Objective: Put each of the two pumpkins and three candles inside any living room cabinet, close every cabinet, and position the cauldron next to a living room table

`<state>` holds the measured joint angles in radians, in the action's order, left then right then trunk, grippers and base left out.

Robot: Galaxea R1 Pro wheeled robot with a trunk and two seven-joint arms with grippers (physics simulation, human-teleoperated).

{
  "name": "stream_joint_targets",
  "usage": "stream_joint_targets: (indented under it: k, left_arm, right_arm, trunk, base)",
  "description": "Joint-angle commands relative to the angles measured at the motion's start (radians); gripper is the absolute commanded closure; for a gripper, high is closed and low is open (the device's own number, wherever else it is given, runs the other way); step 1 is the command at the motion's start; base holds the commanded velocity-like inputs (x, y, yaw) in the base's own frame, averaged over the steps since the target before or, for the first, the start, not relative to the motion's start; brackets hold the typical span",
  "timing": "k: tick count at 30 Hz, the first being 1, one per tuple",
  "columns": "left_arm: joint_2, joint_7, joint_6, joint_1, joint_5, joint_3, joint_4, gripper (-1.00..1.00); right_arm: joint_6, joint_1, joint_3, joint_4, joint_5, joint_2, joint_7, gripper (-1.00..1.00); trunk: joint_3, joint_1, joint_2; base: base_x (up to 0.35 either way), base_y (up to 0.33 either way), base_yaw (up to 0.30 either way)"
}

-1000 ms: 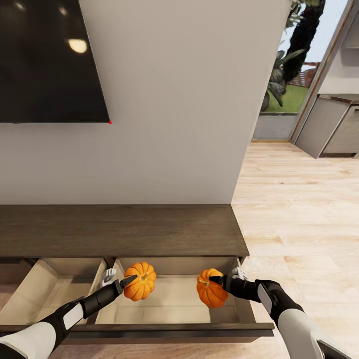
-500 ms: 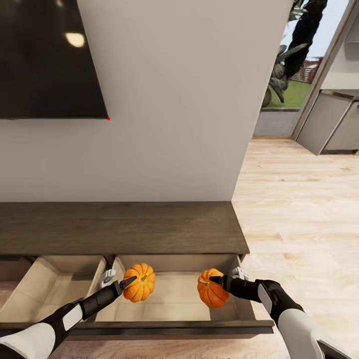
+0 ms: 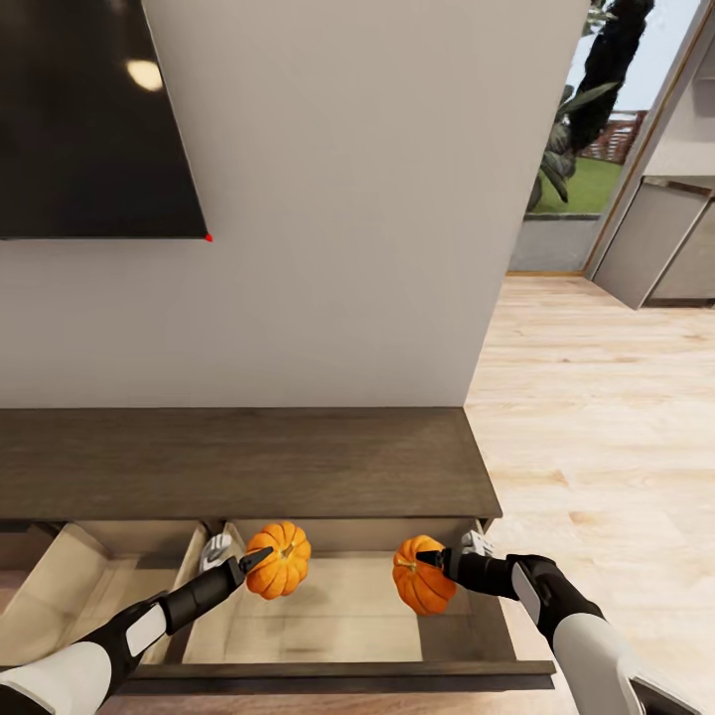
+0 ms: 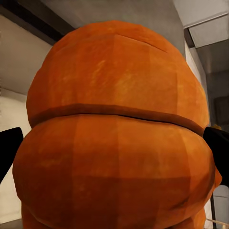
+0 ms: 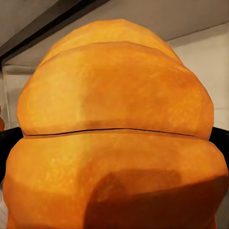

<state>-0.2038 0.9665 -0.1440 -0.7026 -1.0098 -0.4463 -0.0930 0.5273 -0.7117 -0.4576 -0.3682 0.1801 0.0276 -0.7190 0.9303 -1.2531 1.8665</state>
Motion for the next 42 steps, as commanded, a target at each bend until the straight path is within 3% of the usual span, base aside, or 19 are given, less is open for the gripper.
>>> stream_joint_targets:
  k: [1,4,27,33,42]
  left_arm:
    - [0.0,0.0,0.0,0.0,0.0,0.0,0.001,1.0]
    - [-0.002,0.004,0.0,0.0,-0.002,0.0,0.001,1.0]
    - [0.001,-0.002,-0.005,0.0,0.0,0.002,0.0,1.0]
    - [0.008,-0.06,-0.004,-0.001,-0.003,0.003,-0.007,1.0]
    - [0.019,-0.088,-0.006,-0.001,-0.003,0.004,-0.047,1.0]
  right_arm:
    - [0.001,0.0,0.0,0.0,-0.002,0.0,-0.002,1.0]
    - [0.001,0.0,0.0,0.001,-0.002,0.0,-0.002,1.0]
    - [0.003,0.0,0.0,0.002,-0.004,0.0,-0.002,1.0]
    - [0.002,0.0,-0.001,0.002,-0.004,0.001,-0.001,1.0]
    - [0.002,-0.003,-0.001,0.003,-0.006,-0.003,0.004,1.0]
  trunk:
    - [0.0,0.0,0.0]
    - [0.0,0.0,0.0]
    - [0.066,-0.08,0.147]
    - [0.066,-0.08,0.147]
    - [0.094,-0.115,0.21]
  base:
    - [0.002,0.0,0.0]
    - [0.0,0.0,0.0]
    - [0.0,0.0,0.0]
    - [0.0,0.0,0.0]
    - [0.0,0.0,0.0]
